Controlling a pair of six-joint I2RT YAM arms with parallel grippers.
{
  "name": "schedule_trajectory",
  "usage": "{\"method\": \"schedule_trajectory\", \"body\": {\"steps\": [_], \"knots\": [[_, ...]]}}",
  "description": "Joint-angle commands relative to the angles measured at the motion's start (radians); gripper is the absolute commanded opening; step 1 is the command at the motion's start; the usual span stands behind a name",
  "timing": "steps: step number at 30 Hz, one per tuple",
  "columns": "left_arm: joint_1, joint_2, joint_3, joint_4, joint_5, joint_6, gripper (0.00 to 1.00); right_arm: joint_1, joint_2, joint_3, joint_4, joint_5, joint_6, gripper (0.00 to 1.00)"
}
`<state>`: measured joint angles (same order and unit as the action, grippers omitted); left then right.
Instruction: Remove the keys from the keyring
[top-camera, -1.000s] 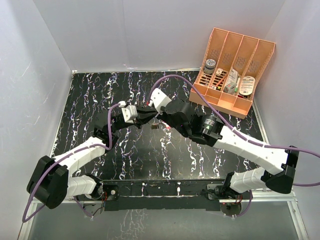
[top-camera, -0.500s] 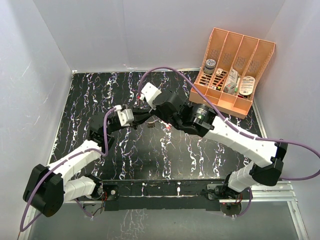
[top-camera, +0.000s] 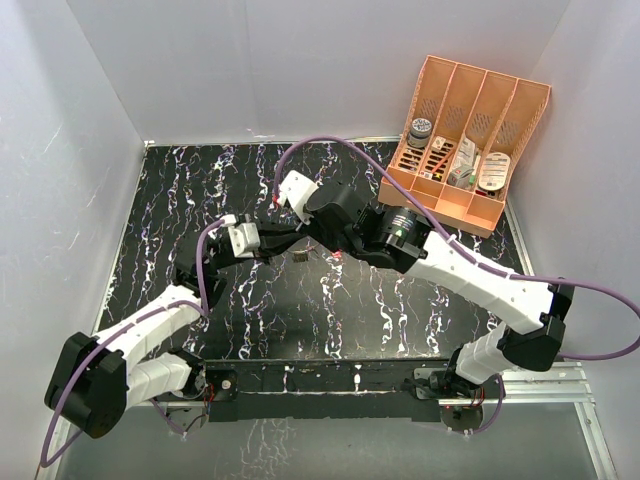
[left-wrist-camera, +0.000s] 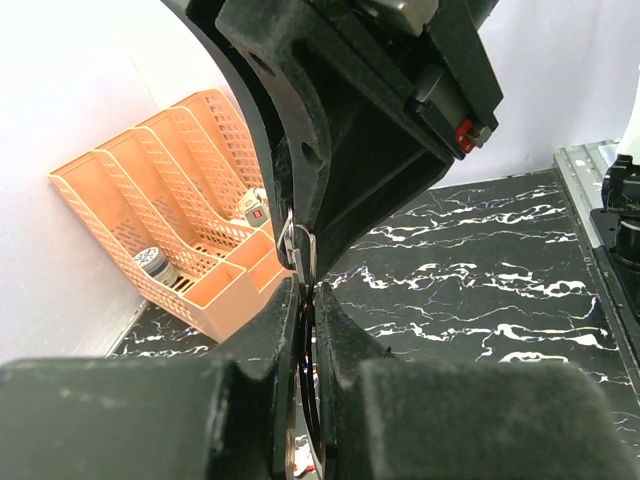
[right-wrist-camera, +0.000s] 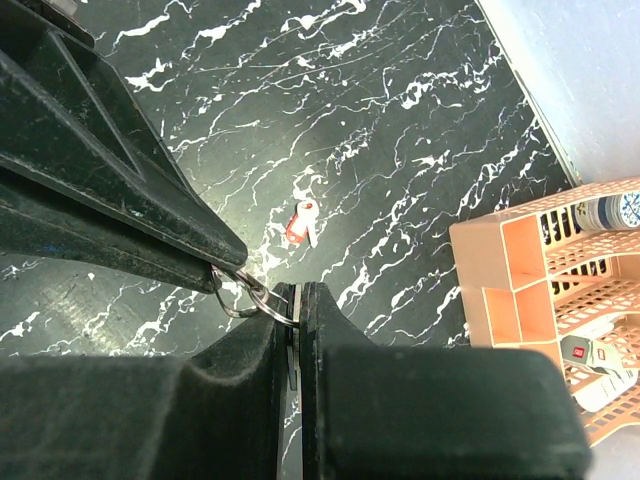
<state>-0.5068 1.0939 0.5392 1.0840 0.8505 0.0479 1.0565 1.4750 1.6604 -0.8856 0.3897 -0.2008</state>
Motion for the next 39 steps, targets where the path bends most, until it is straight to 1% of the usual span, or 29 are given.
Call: {"method": "schedule_trajectory", "body": {"steps": [1,7,11,18,23,31,39], "knots": [[-0.010,-0.071,-0.004,0.187,0.105,-0.065,0.00,-0.009,-0.009,0.032,0.062,-0.034,0.015,0.00],[-0.010,-0.092,-0.010,0.290,0.115,-0.138,0.00,-0.009,-0.019,0.013,0.084,-0.068,0.016,0.00],[-0.010,-0.075,-0.011,0.374,0.109,-0.187,0.00,-0.008,-0.040,-0.013,0.119,-0.101,0.017,0.00],[-0.010,0.004,-0.004,0.567,0.087,-0.286,0.00,-0.009,-0.084,-0.072,0.227,-0.263,0.033,0.00],[-0.010,0.033,0.007,0.649,0.079,-0.333,0.00,-0.009,-0.110,-0.098,0.294,-0.342,0.038,0.00],[-0.010,0.021,0.003,0.674,0.064,-0.335,0.00,-0.009,-0.133,-0.111,0.316,-0.408,0.037,0.00],[-0.010,-0.016,-0.005,0.627,0.078,-0.315,0.00,-0.010,-0.194,-0.106,0.316,-0.388,0.034,0.00]]}}
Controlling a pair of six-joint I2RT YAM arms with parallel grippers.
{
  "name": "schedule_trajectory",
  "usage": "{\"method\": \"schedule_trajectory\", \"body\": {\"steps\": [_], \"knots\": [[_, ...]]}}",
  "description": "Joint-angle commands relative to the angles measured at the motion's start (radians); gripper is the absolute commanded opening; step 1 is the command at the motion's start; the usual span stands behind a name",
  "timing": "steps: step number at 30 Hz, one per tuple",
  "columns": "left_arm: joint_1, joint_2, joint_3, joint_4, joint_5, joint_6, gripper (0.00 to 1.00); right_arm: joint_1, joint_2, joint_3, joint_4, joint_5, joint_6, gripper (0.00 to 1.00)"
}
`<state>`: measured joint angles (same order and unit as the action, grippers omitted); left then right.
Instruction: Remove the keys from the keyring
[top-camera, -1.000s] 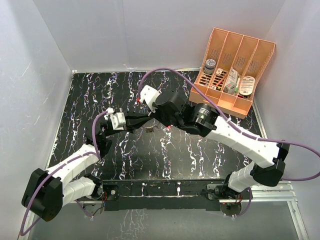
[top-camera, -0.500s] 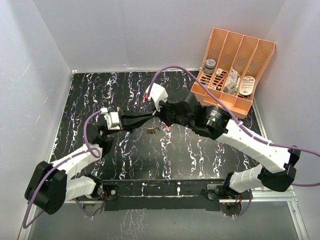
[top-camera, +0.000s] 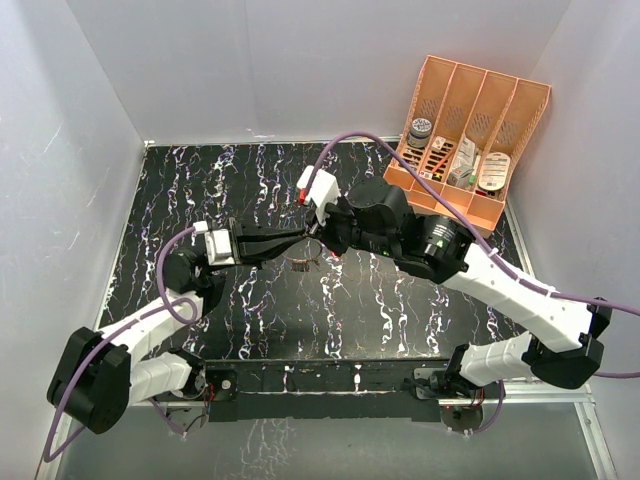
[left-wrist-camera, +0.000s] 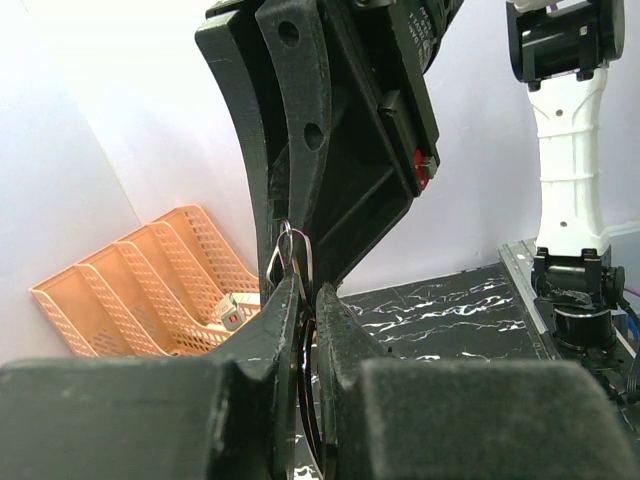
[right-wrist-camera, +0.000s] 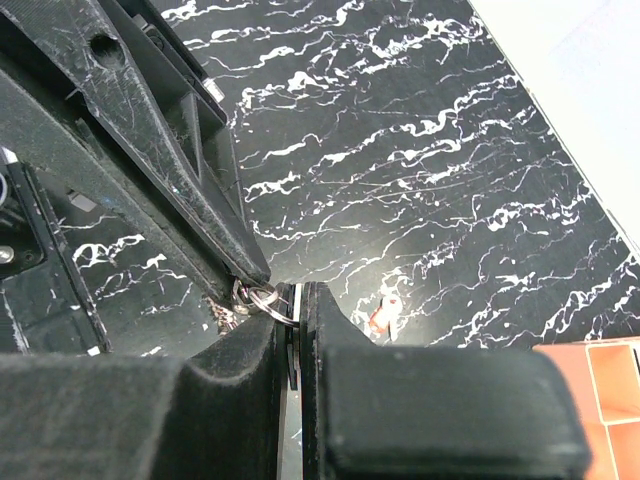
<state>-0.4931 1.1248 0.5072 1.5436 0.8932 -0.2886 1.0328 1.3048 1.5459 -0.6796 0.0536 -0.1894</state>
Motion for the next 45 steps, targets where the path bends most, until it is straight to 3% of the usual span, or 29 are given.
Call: {"method": "schedule_trajectory", "body": {"steps": [1,15,22,27,45], "knots": [[-0.023,-0.054,0.027,0.158,0.037,0.026,0.00,0.014,-0.026,0.016,0.104,-0.046,0.025,0.00],[-0.023,-0.098,0.026,0.080,0.072,0.058,0.00,0.014,-0.014,0.090,0.044,-0.004,0.065,0.00],[-0.024,-0.099,0.042,0.091,0.124,0.033,0.00,0.015,0.087,0.234,-0.118,0.026,0.100,0.00],[-0.024,-0.099,0.048,0.128,0.123,0.014,0.00,0.014,0.139,0.252,-0.182,-0.008,0.108,0.00],[-0.024,-0.138,0.081,0.243,0.145,-0.077,0.00,0.007,0.116,0.176,-0.120,-0.232,0.093,0.00]]}}
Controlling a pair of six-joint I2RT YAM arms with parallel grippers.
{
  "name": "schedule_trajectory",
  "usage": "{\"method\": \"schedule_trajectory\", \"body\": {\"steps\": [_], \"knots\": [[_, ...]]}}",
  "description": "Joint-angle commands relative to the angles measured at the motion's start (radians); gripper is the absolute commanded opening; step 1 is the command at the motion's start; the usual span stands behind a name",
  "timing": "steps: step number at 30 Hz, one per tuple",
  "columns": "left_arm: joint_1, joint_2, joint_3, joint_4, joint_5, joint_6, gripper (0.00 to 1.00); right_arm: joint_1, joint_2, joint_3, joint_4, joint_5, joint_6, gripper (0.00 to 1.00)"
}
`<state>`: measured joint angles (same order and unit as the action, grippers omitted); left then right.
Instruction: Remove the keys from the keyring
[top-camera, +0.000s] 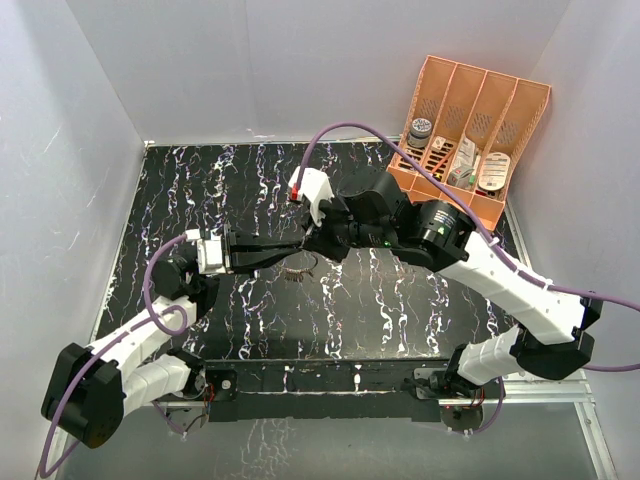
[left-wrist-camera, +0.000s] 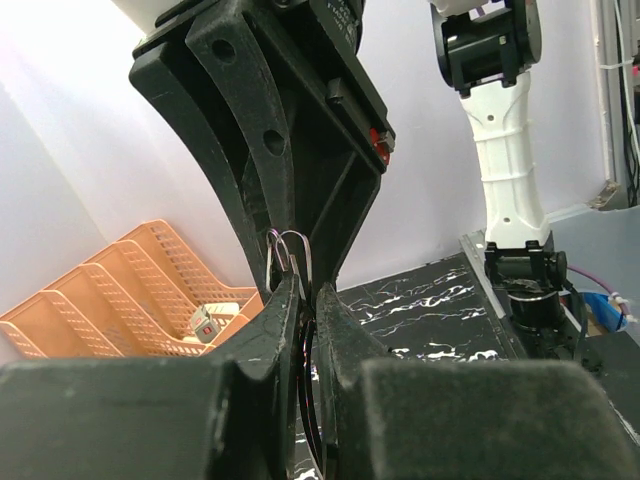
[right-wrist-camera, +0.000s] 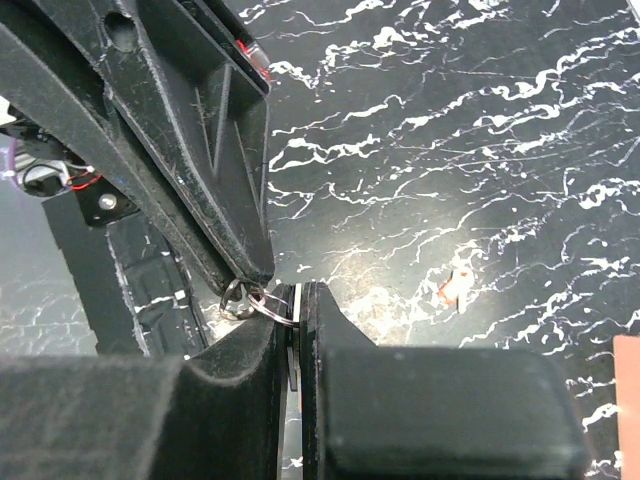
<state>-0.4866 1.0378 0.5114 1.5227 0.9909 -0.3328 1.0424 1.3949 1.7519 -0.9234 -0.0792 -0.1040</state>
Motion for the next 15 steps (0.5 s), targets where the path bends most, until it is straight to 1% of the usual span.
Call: {"method": "schedule_trajectory", "body": {"steps": [1,10,13,15], "knots": [[-0.033,-0.056,0.078,0.264,0.049,-0.036,0.00,-0.006,0.024,-0.029,0.128,-0.111,0.008,0.00],[-0.038,-0.077,0.090,0.264,0.032,-0.029,0.00,-0.028,0.046,-0.044,0.163,-0.195,0.006,0.00],[-0.038,-0.072,0.096,0.263,0.030,-0.025,0.00,-0.033,0.049,-0.047,0.170,-0.200,0.006,0.00],[-0.038,-0.070,0.099,0.262,0.032,-0.026,0.00,-0.041,0.042,-0.055,0.177,-0.176,0.006,0.00]]}}
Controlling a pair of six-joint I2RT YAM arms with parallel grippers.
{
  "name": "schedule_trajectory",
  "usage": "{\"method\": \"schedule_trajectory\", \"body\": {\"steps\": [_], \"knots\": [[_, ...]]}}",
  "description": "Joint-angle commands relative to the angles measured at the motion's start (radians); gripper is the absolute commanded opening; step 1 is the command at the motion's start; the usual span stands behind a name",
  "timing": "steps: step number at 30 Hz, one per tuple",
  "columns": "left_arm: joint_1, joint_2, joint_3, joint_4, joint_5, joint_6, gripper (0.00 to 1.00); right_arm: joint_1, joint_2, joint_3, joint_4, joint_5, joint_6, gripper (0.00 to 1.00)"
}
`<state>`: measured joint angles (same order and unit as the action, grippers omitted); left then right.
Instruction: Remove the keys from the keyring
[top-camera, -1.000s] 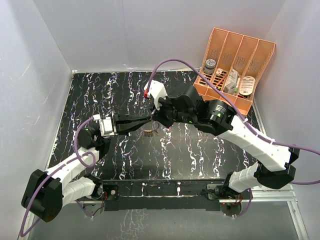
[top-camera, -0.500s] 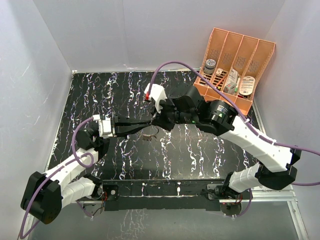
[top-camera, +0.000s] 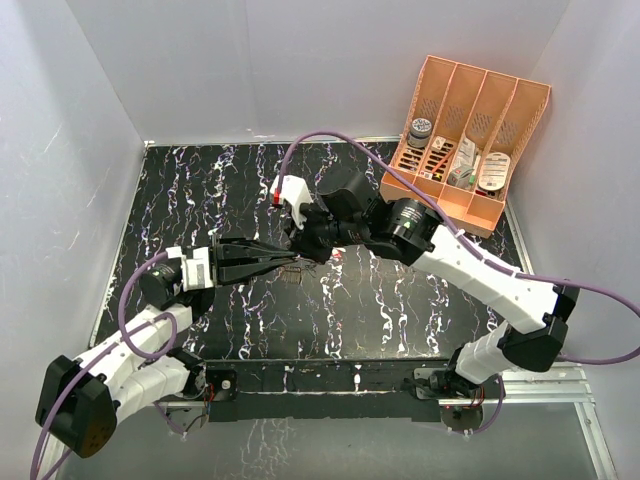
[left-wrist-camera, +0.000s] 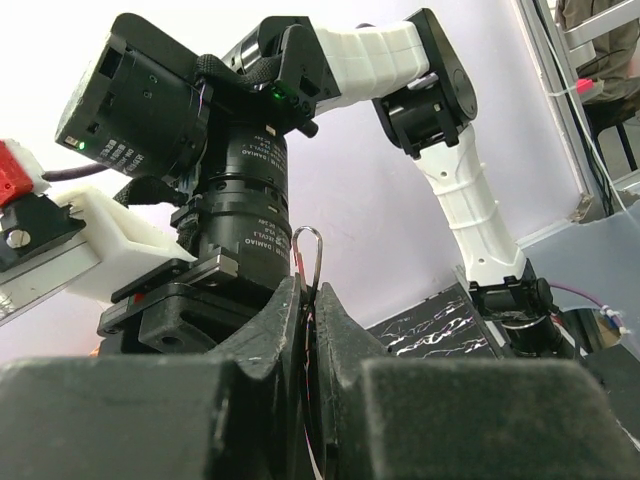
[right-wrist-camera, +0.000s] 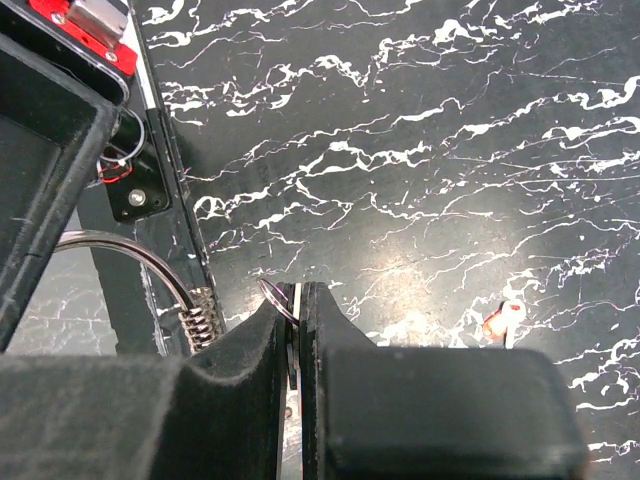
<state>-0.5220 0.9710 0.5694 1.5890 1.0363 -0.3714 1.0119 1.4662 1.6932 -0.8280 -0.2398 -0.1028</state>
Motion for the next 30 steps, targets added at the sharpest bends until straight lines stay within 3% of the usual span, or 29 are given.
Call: {"method": "schedule_trajectory", "body": {"steps": [1,7,11,16,21,26,30], "knots": [[-0.002,-0.003,0.041,0.191,-0.012,0.016,0.00,-0.017,-0.034,-0.002,0.086,-0.002,0.004,0.00],[-0.002,-0.029,0.014,0.002,-0.022,0.126,0.00,-0.156,-0.107,-0.076,0.169,0.152,0.032,0.00],[-0.003,-0.075,-0.009,-0.300,-0.091,0.324,0.00,-0.276,-0.154,-0.175,0.283,0.222,0.066,0.00],[-0.002,-0.070,-0.017,-0.591,-0.279,0.469,0.00,-0.415,-0.163,-0.281,0.406,0.191,0.110,0.00],[0.001,0.040,0.052,-0.808,-0.535,0.488,0.00,-0.465,-0.110,-0.333,0.517,0.170,0.132,0.00],[0.049,0.235,0.111,-0.850,-0.669,0.410,0.00,-0.517,-0.033,-0.396,0.669,0.178,0.149,0.00],[0.150,0.383,0.063,-0.650,-0.612,0.278,0.00,-0.570,0.077,-0.408,0.759,0.124,0.182,0.00]]}}
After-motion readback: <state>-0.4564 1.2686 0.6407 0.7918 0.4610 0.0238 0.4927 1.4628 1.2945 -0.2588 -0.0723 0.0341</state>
